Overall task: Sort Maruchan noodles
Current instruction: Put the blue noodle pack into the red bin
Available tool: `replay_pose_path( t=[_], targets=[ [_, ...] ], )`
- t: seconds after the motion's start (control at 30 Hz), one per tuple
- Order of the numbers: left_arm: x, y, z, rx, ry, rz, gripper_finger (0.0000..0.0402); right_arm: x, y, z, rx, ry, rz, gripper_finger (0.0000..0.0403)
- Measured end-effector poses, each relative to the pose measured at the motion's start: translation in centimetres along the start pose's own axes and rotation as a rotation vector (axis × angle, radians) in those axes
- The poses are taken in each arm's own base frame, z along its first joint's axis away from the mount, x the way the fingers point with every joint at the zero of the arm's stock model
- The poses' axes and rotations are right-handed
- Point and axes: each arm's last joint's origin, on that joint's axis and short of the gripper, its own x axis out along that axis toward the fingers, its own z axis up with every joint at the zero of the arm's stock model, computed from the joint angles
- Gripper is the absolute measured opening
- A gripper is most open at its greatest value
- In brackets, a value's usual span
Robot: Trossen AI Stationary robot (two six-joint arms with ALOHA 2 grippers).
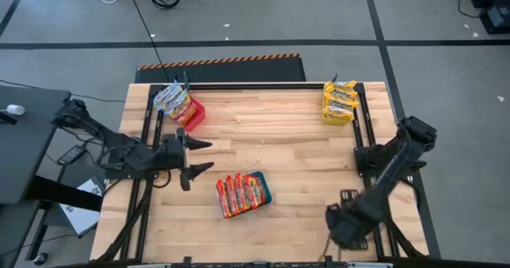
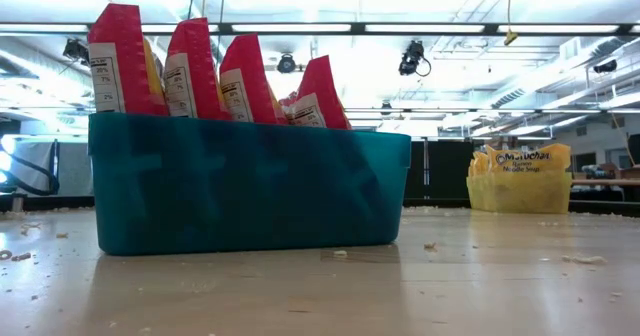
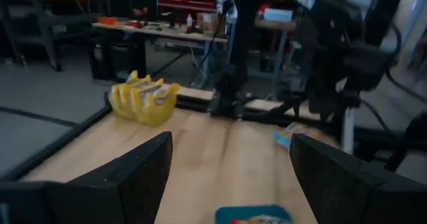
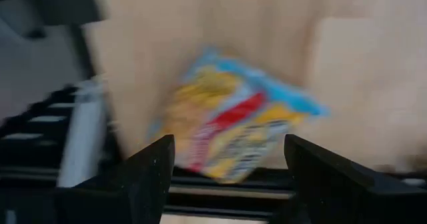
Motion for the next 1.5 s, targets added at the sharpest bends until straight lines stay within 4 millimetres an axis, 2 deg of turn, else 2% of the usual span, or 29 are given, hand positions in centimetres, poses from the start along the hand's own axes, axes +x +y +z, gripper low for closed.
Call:
replay_pose_path(
  t=[0.2,0.3,0.4,0.5,0.6,0.8,1.0,1.1,1.17,1.27,1.37,1.5],
  targets=[
    [-0.2,0.0,0.2,-0.253,-0.006,0.018,0.0306,0.9,3.2,-2.2,0.077,-0.006,0.137,0.0286],
    [-0.2,0.2,-0.1,-0.311,0.001,0.077,0.0306,2.2,3.6,-2.8,0.199,0.037,0.167,0.0286],
    [-0.2,0.5,-0.6,-0.317,0.015,0.144,0.0306,4.4,3.4,-3.2,0.335,0.112,0.204,0.0286],
    [-0.2,0.6,-0.7,-0.359,0.006,0.174,0.0306,7.0,2.4,-3.5,0.450,0.214,0.222,0.0286],
    [-0.3,0.5,-0.7,-0.385,0.017,0.144,0.0306,8.6,0.2,-2.8,0.590,0.253,0.163,0.0282],
    [-0.2,0.4,-0.7,-0.388,0.042,0.097,0.0306,8.7,-5.0,1.0,0.604,0.190,0.139,0.0271],
    [0.4,1.0,-0.5,-0.404,0.045,0.091,0.0306,6.3,-12.7,5.9,0.602,-0.026,-0.011,0.0270],
    [0.7,1.1,-0.3,-0.433,0.052,0.038,0.0306,4.2,-17.0,9.2,0.551,-0.272,-0.165,0.0270],
    [0.7,1.1,-0.2,-0.439,0.052,0.024,0.0306,2.9,-19.9,10.9,0.520,-0.360,-0.253,0.0270],
    [0.9,1.5,-0.4,-0.424,0.066,0.041,0.0306,-0.1,-23.5,13.7,0.443,-0.597,-0.295,0.0270],
    [1.0,2.8,-0.4,-0.456,0.109,0.077,0.0306,-3.3,-25.7,15.2,0.370,-0.743,-0.337,0.0270],
    [1.3,5.0,0.0,-0.454,0.268,0.150,0.0306,-8.4,-26.4,15.6,0.332,-0.803,-0.432,0.0270]
  ],
)
